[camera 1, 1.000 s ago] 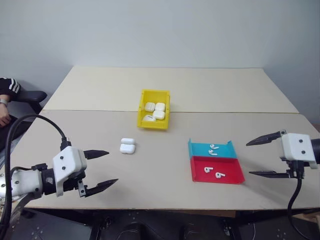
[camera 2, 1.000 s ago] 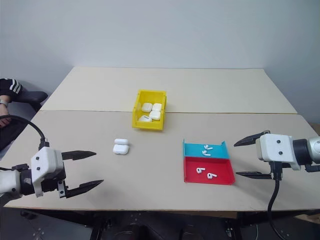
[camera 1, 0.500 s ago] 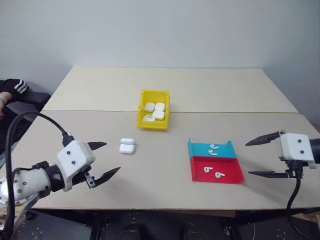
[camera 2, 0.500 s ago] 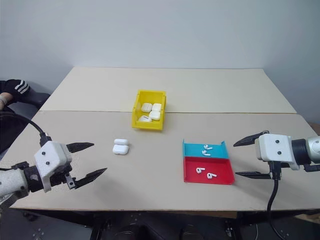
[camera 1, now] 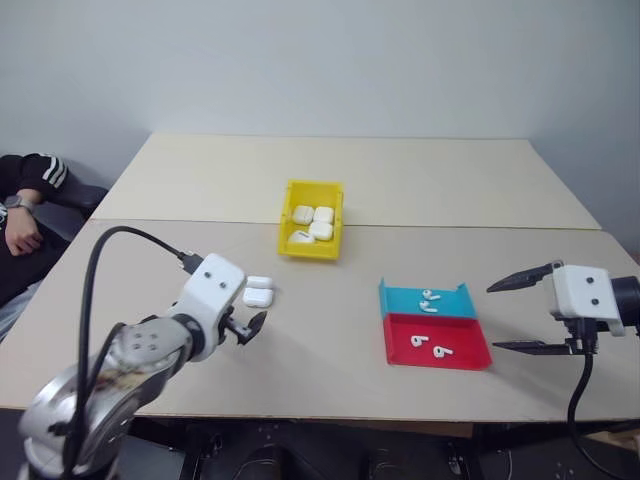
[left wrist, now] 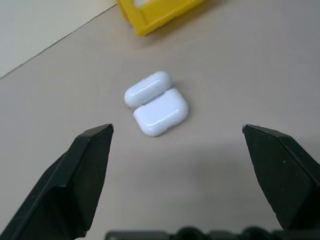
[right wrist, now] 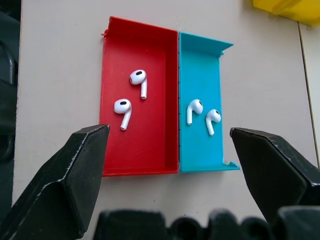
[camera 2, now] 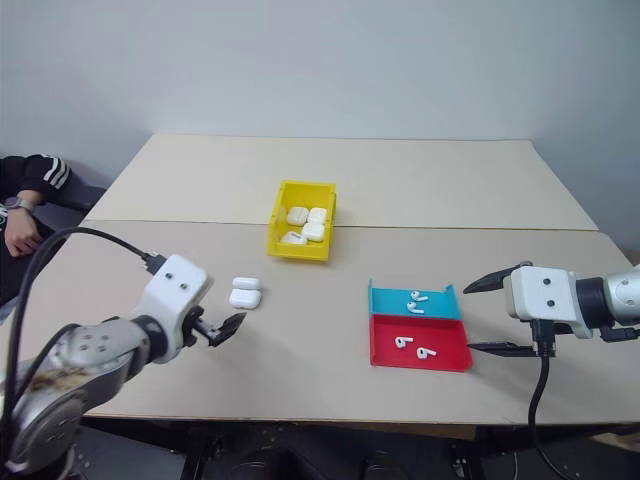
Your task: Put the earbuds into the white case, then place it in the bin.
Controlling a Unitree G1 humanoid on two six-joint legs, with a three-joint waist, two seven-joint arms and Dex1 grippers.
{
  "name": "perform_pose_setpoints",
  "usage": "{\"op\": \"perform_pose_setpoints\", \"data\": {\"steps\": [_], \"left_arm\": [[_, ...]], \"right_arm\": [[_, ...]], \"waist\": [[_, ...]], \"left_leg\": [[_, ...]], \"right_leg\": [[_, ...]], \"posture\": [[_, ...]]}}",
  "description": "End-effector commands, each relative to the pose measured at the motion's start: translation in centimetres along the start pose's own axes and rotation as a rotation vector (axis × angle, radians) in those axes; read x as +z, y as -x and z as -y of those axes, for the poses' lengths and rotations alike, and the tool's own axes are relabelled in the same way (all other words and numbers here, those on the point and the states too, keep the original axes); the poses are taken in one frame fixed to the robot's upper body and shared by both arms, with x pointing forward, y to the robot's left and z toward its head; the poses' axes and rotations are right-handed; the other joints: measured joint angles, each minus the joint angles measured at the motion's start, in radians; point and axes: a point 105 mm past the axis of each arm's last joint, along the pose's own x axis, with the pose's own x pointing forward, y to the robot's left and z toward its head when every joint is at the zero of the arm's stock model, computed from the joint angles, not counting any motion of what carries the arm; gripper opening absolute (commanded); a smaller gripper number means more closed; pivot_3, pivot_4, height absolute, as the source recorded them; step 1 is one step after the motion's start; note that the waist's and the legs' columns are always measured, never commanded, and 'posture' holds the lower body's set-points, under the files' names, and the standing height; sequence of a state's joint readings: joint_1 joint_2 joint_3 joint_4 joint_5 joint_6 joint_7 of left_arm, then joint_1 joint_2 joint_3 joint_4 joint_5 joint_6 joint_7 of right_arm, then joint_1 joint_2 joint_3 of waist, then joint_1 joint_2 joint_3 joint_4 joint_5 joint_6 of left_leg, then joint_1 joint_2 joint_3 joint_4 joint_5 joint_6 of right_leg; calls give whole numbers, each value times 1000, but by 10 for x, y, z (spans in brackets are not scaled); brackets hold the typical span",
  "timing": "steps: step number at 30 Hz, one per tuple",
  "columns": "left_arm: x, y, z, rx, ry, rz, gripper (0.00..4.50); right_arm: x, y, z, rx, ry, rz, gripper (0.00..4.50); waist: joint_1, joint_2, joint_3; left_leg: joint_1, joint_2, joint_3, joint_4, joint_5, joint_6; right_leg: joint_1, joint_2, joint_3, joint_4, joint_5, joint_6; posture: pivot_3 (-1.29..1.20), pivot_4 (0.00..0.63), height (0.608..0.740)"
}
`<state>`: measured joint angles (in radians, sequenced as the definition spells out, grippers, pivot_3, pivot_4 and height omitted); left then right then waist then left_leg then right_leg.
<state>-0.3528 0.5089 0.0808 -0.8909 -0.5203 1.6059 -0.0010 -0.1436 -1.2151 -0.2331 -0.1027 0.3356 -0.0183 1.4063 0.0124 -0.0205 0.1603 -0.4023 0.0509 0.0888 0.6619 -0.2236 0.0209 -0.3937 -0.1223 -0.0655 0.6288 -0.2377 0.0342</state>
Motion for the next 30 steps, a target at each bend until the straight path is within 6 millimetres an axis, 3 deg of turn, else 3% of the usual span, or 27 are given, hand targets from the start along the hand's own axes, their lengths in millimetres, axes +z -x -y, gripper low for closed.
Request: {"op": "perform_pose_setpoints", "data": {"steps": [1, 8, 14, 30], "left_arm": [[11, -12, -4, 129, 98, 29, 4500], [25, -21, 5, 239, 278, 57, 4500], [14, -28, 5, 282, 361, -13, 4500], [6, -48, -3, 199, 308, -163, 4500]], "right_arm": [[4, 3, 7, -26, 16, -2, 4474], [0, 4, 10, -24, 11, -38, 4474], [-4, 3, 7, -24, -2, -43, 4474], [-8, 0, -4, -65, -45, -57, 4474]], "waist": [[0, -1, 0], [1, -2, 1], [2, -2, 1], [7, -2, 1]], "left_leg": [[0, 0, 0, 0, 0, 0], [0, -1, -1, 0, 0, 0], [2, -1, -1, 0, 0, 0], [3, -1, -1, 0, 0, -1]], "right_leg": [[0, 0, 0, 0, 0, 0], [1, -1, -1, -1, 0, 0], [3, -1, -1, -1, 0, 0], [4, -2, -1, -1, 0, 0]], "posture": [[0, 150, 740], [0, 150, 740], [0, 150, 740], [0, 150, 740]]}}
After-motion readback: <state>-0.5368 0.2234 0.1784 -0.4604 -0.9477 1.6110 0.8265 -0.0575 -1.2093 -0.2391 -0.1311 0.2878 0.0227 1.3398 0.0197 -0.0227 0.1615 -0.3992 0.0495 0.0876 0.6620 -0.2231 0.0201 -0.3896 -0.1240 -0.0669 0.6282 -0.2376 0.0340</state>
